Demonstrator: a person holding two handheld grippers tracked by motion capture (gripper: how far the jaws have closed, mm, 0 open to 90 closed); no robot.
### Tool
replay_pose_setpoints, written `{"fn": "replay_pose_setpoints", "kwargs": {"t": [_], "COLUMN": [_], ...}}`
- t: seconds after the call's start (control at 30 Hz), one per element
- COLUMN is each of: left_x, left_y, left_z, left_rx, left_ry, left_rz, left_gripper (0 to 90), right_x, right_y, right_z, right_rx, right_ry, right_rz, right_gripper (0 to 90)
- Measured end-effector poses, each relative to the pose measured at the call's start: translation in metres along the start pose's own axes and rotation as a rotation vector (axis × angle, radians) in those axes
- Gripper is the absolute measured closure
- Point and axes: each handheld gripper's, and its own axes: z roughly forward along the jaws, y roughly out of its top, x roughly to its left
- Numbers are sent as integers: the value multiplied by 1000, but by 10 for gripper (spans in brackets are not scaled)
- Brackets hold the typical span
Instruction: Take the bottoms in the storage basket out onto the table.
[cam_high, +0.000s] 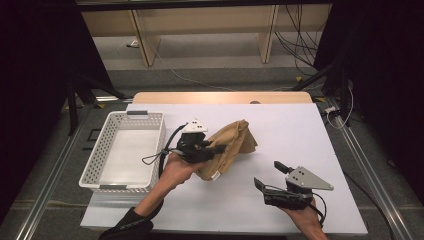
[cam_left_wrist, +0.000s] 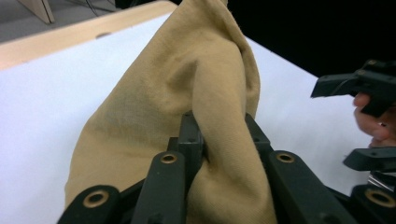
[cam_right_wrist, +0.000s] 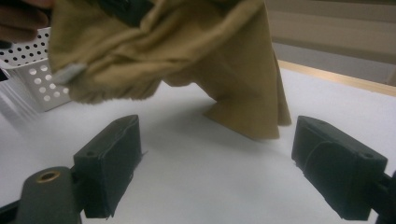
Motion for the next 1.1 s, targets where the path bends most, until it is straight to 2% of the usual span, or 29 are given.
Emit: {"fn": "replay_pose_setpoints", "kwargs": {"t": [0.17,0.23,0.4,0.43,0.77,0.83,0.87,0.97,1.0,1.03,1.07,1.1], "left_x": [-2,-2,-5,-7,-19,-22,-24,-25,-26,-27,-28,-29], "left_y": [-6,-12,-21,-25,-31,-33,-33,-31,-30,-28,-26,-25], "left_z": [17,28,42,48,63,65,65,62,61,59,58,55], "left_rx": [29,60,97,120,153,153,145,145,137,139,129,121], "left_ry": [-4,-7,-11,-13,-37,-44,-46,-53,-63,-73,-81,-84], "left_rz": [1,2,3,13,38,46,68,79,74,68,70,79], "left_gripper": [742,737,724,720,688,657,625,587,553,462,462,414], "right_x": [-1,-1,-1,-2,-2,-2,-2,-2,-2,-2,-2,-2], "right_y": [0,0,0,1,0,0,1,1,1,1,1,1], "right_z": [-1,-1,-2,-3,-3,-3,-4,-4,-5,-5,-5,-5], "right_rx": [10,3,-2,7,-6,-8,-10,-7,-11,-9,-9,-10], "right_ry": [-5,-5,-5,-8,-7,-7,-7,-9,-9,-8,-8,-8], "right_rz": [-1,1,3,4,2,0,-2,-2,-4,-3,-3,-4], "right_gripper": [167,167,168,168,168,168,168,168,168,168,168,168]}}
